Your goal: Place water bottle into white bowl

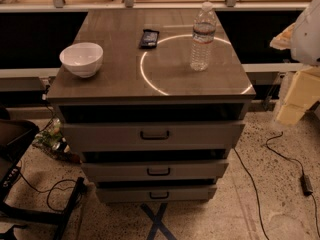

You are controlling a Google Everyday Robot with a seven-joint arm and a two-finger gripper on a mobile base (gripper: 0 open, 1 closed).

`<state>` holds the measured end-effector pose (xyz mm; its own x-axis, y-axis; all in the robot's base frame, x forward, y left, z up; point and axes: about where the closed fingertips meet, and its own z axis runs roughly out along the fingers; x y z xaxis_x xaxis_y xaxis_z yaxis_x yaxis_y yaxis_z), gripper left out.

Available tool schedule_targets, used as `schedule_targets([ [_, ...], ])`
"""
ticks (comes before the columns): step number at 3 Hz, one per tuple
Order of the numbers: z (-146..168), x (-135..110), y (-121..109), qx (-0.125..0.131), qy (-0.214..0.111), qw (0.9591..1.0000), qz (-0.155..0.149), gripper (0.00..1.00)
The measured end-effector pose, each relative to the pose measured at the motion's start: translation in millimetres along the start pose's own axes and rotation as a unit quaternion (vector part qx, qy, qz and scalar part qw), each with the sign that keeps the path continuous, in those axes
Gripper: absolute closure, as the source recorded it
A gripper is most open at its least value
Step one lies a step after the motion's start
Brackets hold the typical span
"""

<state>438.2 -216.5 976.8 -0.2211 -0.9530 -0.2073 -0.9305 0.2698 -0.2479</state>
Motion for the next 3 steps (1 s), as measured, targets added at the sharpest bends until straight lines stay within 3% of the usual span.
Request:
schedule_targets([
  [1,0.0,0.0,-0.1,0.000,0.000,1.0000,0.000,0.00],
  [2,4.9,-6.0,-26.6,0.008,-0.026,0.9995,0.018,0.00],
  [3,9.5,-5.9,-73.2,0.039,-0.100,0.9931,0.048,0.00],
])
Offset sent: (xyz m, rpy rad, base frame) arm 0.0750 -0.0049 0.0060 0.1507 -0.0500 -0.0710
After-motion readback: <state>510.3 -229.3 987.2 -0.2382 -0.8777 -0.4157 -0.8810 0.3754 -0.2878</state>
